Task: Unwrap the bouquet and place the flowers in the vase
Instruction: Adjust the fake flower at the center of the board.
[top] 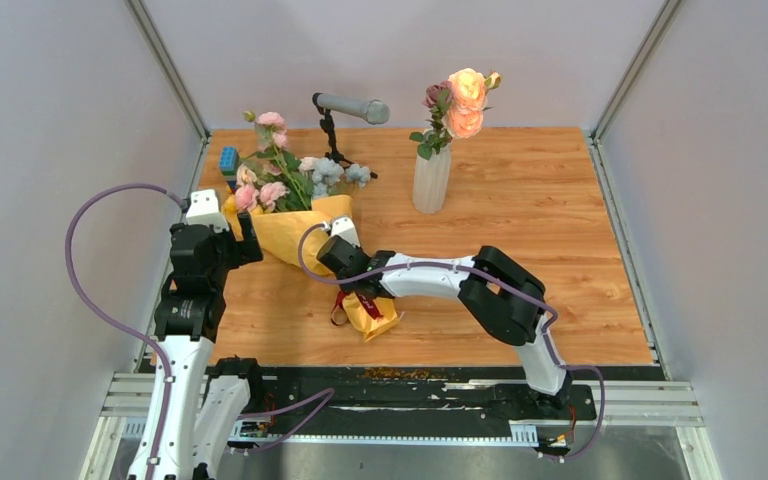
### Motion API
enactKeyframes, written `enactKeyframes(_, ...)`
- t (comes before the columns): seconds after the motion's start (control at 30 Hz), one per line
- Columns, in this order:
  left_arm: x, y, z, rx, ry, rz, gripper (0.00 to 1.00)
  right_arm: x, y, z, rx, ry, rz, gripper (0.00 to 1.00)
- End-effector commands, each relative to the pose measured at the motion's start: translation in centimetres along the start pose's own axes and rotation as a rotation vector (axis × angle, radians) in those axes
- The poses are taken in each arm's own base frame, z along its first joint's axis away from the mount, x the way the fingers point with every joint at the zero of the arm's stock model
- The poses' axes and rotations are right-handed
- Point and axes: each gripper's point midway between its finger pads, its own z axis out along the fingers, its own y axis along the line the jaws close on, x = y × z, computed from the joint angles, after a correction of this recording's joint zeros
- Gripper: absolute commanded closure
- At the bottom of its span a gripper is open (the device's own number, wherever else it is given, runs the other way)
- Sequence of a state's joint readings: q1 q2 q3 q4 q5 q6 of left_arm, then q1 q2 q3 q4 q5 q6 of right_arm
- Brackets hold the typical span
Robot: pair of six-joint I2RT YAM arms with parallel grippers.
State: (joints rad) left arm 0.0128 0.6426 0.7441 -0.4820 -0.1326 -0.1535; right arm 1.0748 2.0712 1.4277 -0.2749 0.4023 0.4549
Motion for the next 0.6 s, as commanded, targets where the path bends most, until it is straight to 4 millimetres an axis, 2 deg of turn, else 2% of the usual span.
enactKeyframes(0.0,-0.4,-0.7,0.2,0.035,-0.017,0.008,0.0,-3.8,0.7,0.4,0.006,-0.108,0.066,1.0)
enactKeyframes(0.07,-0.1,-1.3,0.4,0.073,-0.011,0.015,0.0,-4.0,1.3,-0.1,-0.033,-0.102,0.052,0.9)
enactKeyframes(0.13,0.4,-2.2,0.5,0.105,0.009,0.029,0.0,-4.5,1.9,-1.1,-0.085,-0.102,0.034,0.72)
enactKeyframes(0.2,0.8,-3.1,0.6,0.139,0.029,0.036,0.0,-4.8,2.3,-2.6,-0.137,-0.106,0.016,0.53)
enactKeyframes(0.27,1.1,-4.1,0.5,0.173,0.045,0.028,0.0,-5.6,2.6,-4.8,-0.196,-0.126,-0.001,0.41)
enactKeyframes(0.33,1.2,-4.6,0.3,0.187,0.062,0.003,0.02,-5.4,2.3,-6.4,-0.247,-0.115,-0.003,0.29)
enactKeyframes(0.43,2.0,-5.4,-0.4,0.21,0.102,-0.045,0.02,-4.7,1.7,-9.1,-0.339,-0.074,0.018,0.19)
enactKeyframes(0.57,3.8,-7.6,-1.5,0.292,0.123,-0.114,0.03,-3.3,0.6,-13.0,-0.412,-0.075,-0.013,0.15)
